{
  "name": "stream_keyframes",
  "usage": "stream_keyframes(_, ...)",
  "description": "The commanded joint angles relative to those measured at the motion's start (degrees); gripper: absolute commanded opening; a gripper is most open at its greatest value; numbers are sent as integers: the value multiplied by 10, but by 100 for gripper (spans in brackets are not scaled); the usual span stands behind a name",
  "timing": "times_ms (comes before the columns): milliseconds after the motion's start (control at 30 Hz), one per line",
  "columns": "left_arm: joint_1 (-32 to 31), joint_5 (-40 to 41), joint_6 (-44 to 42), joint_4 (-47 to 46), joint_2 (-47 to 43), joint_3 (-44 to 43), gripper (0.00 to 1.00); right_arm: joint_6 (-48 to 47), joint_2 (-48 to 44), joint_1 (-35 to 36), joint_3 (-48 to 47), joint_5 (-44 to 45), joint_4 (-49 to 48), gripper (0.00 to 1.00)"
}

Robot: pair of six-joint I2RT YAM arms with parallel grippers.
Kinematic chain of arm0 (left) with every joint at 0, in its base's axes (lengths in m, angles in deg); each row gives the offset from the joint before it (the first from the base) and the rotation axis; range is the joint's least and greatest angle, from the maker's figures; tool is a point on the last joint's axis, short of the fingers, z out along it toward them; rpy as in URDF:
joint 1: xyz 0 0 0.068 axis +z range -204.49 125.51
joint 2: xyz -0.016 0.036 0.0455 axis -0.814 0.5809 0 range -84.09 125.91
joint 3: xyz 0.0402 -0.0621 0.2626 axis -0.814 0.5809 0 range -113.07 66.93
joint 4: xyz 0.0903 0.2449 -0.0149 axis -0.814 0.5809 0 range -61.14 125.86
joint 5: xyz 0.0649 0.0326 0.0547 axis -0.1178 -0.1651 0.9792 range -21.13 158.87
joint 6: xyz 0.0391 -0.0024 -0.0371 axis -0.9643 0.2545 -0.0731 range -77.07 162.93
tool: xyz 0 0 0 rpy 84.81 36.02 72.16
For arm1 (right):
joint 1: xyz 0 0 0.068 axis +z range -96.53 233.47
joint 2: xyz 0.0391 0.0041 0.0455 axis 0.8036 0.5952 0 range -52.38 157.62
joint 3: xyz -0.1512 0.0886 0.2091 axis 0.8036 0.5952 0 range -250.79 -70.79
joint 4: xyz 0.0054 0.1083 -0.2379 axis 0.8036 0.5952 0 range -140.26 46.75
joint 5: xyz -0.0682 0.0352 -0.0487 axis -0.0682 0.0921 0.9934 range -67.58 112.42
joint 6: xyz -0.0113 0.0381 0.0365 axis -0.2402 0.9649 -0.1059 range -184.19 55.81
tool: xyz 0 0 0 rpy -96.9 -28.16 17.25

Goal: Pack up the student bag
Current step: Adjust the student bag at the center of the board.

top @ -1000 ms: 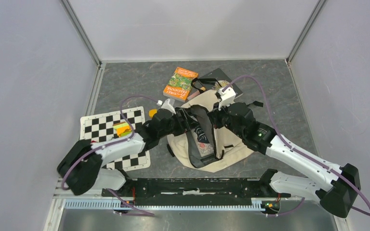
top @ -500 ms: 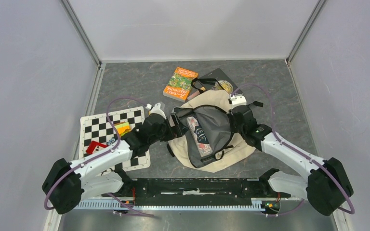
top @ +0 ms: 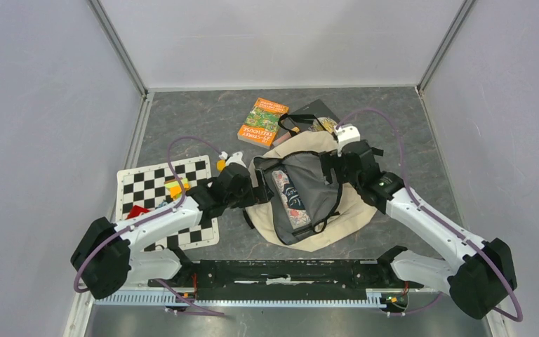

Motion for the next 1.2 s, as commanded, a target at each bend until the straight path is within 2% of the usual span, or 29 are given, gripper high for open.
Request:
stream_keyframes(0, -3, 15, -38, 8, 22, -37, 100, -37, -1, -14, -63, -4, 11, 98)
stream_keyframes(267, -3, 8, -48, 9, 60, -49, 100, -52, 75, -114, -81, -70, -15, 98)
stream_keyframes(333, -3, 5, -56, 10, 65, -52, 96, -52, 103, -138, -79, -94, -26, 97)
stream_keyframes(400, -3, 3, -64, 11, 68, -53, 86, -51, 129, -152, -78, -109, -32, 93)
stream_keyframes(500, -2, 5, -71, 9, 70, -51, 66, -56, 162, -161, -76, -120, -33, 90)
stream_keyframes(533, -3, 5, -73, 10, 70, -51, 57, -57, 170, -163, -75, -125, -31, 87)
stream_keyframes(600, -3, 3, -77, 10, 70, -51, 41, -59, 182, -163, -71, -135, -21, 74)
stream_keyframes(700, -3, 2, -84, 13, 65, -48, 18, -54, 178, -163, -51, -140, -5, 47)
stream_keyframes(800, -3, 2, -91, 22, 57, -45, 3, -44, 150, -163, -20, -145, 10, 17)
stream_keyframes(867, -3, -9, -98, 24, 50, -42, 2, -35, 127, -162, 3, -152, 22, 1)
stream_keyframes(967, -3, -32, -105, 37, 42, -41, 2, -25, 90, -157, 36, -160, 48, 0)
stream_keyframes(1167, -3, -61, -101, 56, 7, -23, 2, 9, 10, -126, 67, -118, 111, 0)
